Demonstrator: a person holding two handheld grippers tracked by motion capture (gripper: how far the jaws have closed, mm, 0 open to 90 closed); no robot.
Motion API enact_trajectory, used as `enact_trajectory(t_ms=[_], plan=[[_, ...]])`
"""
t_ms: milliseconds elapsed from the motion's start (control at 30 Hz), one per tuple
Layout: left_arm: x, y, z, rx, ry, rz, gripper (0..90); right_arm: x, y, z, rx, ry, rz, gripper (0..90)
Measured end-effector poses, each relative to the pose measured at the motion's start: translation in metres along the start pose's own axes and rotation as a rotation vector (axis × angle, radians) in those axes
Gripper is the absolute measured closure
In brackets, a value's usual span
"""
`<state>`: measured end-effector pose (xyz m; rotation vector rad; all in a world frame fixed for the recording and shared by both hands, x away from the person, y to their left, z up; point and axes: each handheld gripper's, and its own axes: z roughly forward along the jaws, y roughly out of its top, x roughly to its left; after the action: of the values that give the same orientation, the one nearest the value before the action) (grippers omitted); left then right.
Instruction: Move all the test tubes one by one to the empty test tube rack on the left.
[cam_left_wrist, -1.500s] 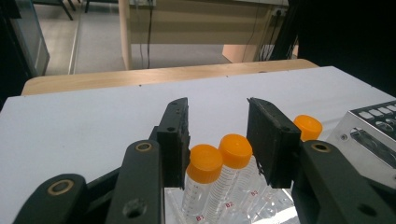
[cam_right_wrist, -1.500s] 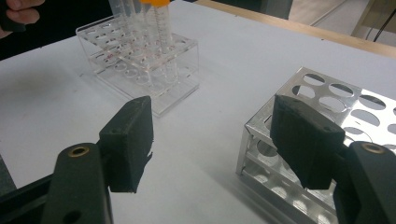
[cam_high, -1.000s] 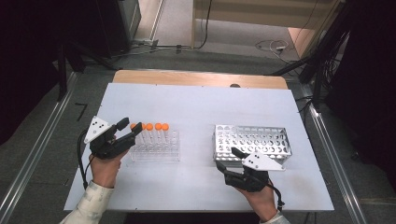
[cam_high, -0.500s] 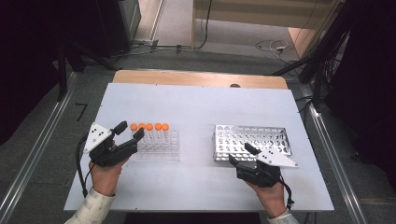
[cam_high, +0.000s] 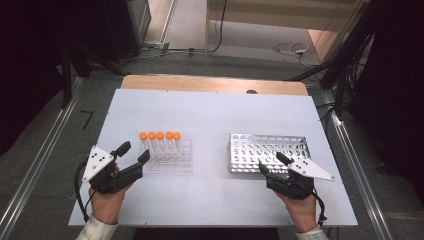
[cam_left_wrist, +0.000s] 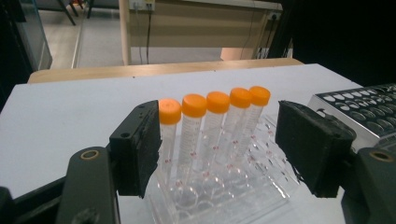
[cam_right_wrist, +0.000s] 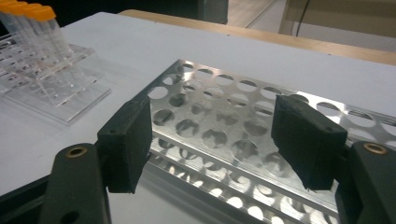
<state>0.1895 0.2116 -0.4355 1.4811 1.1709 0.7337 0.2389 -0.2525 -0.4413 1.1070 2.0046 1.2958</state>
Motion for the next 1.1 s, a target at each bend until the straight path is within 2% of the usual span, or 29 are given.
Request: enact_trajectory(t_ms=[167, 300, 533, 767, 967, 1100], plan=[[0.0, -0.006, -0.008, 0.008, 0.017, 0.012, 26.5, -0.011, -0.004, -0.007, -0.002, -0.037, 0.012, 27.2], [0.003, -0.012, -0.011, 0.019, 0.047, 0.003, 23.1, -0.02, -0.008, -0.012, -0.008, -0.067, 0.026, 25.8], [0.009, -0.018, -0.014, 0.027, 0.066, -0.005, 21.9, -0.035, -0.013, -0.02, -0.01, -0.115, 0.051, 25.1], [0.012, -0.023, -0.017, 0.038, 0.082, -0.009, 20.6, -0.046, -0.018, -0.025, -0.009, -0.14, 0.072, 22.4], [0.017, -0.028, -0.018, 0.051, 0.097, -0.009, 20.0, -0.051, -0.023, -0.026, 0.01, -0.163, 0.057, 21.3], [0.021, -0.031, -0.019, 0.057, 0.115, -0.01, 19.9, -0.054, -0.025, -0.028, 0.013, -0.169, 0.071, 21.0]])
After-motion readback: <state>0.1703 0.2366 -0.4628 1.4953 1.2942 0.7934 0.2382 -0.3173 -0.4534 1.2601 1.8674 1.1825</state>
